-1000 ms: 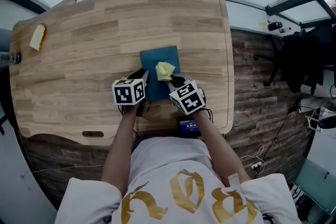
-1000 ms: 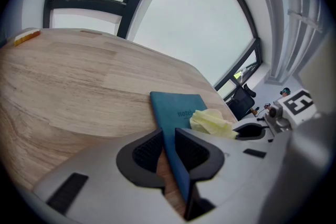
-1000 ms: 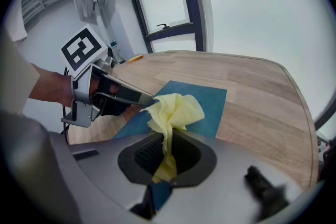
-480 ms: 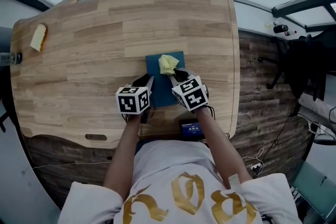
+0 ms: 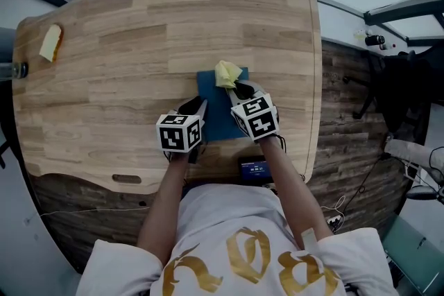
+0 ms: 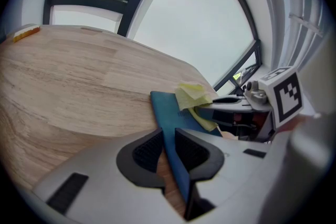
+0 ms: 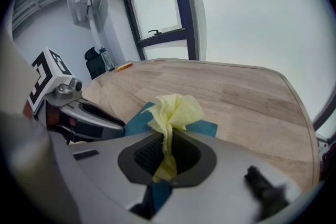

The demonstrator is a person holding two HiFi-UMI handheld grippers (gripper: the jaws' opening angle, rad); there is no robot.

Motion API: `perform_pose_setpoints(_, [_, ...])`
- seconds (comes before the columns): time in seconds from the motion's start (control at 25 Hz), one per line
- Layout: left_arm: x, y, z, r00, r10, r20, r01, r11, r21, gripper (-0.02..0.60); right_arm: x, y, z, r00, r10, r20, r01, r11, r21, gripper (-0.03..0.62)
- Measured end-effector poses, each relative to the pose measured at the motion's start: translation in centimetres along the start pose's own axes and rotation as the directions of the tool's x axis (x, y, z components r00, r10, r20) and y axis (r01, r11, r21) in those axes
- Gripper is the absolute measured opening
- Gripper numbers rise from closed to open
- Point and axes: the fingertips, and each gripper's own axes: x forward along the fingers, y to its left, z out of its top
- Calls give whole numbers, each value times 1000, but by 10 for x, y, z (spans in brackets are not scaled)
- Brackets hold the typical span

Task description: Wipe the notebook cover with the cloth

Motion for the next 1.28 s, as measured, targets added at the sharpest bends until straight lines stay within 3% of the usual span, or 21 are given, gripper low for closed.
perform_pose_setpoints(0.48, [0, 0, 0, 1000, 4, 1, -4, 1000, 1, 83, 4, 7, 0, 1000, -16, -7, 16, 1000, 3, 37])
perform_pose_setpoints(1.08, [0, 0, -1, 1000, 13, 5, -13, 1000, 10, 83, 14, 58, -2, 996, 93, -18, -94, 990, -101, 37])
perform_pose_setpoints(1.28, [0, 2, -1, 1000, 12, 5, -13, 1000, 10, 83, 15, 60, -4, 995, 93, -18, -95, 989, -114, 37])
